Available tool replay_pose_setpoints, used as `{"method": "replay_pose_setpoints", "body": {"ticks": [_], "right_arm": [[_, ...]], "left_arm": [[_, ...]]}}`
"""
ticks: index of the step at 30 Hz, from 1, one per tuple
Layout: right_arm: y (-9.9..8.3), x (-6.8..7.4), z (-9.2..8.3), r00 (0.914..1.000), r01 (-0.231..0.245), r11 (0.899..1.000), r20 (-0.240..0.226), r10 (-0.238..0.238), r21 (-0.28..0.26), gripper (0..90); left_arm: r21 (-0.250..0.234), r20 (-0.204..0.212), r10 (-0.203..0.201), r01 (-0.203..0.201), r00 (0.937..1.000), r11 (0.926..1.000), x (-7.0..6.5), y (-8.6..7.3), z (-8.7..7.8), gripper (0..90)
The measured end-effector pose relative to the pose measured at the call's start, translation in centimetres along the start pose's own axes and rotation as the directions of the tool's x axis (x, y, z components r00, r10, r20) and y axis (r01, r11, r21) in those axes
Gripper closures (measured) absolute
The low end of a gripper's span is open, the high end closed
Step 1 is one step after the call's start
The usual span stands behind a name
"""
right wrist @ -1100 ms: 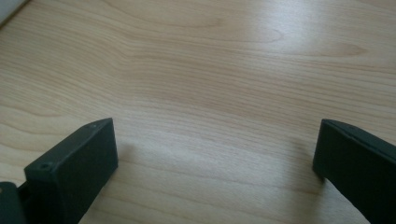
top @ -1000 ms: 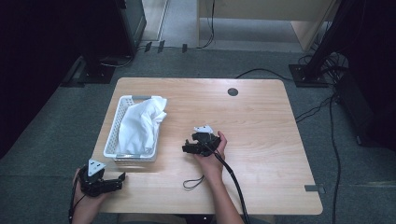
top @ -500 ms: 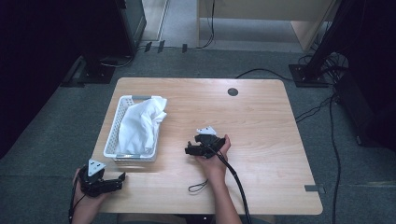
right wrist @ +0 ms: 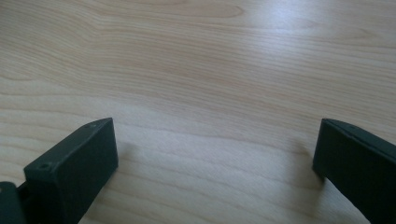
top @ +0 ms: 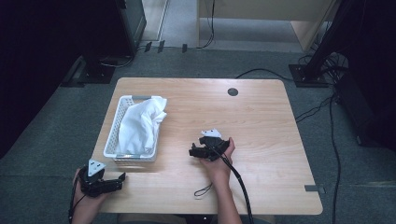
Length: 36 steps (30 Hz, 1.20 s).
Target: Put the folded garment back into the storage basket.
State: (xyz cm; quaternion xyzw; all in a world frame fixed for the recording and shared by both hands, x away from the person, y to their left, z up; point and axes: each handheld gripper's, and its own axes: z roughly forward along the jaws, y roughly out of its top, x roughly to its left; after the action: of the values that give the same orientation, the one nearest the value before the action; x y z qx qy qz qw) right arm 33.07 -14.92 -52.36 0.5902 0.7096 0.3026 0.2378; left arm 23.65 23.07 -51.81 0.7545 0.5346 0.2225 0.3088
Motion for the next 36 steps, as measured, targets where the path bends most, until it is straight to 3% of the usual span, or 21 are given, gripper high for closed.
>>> {"method": "replay_pose_setpoints", "body": {"ticks": [11, 36], "right_arm": [[-1.2, -2.1, -1.2, 0.9997, -0.018, 1.000, 0.019, 0.018, 0.000, 0.0], [-2.6, -5.3, -2.7, 0.9971, -0.054, 0.999, 0.054, 0.054, -0.002, 0.0]], "left_arm": [[0.000, 0.000, 0.001, -0.001, 1.0000, 1.0000, 0.0, 0.0, 0.0, 0.0], [0.000, 0.000, 0.000, 0.000, 1.0000, 1.0000, 0.0, 0.0, 0.0, 0.0]]}}
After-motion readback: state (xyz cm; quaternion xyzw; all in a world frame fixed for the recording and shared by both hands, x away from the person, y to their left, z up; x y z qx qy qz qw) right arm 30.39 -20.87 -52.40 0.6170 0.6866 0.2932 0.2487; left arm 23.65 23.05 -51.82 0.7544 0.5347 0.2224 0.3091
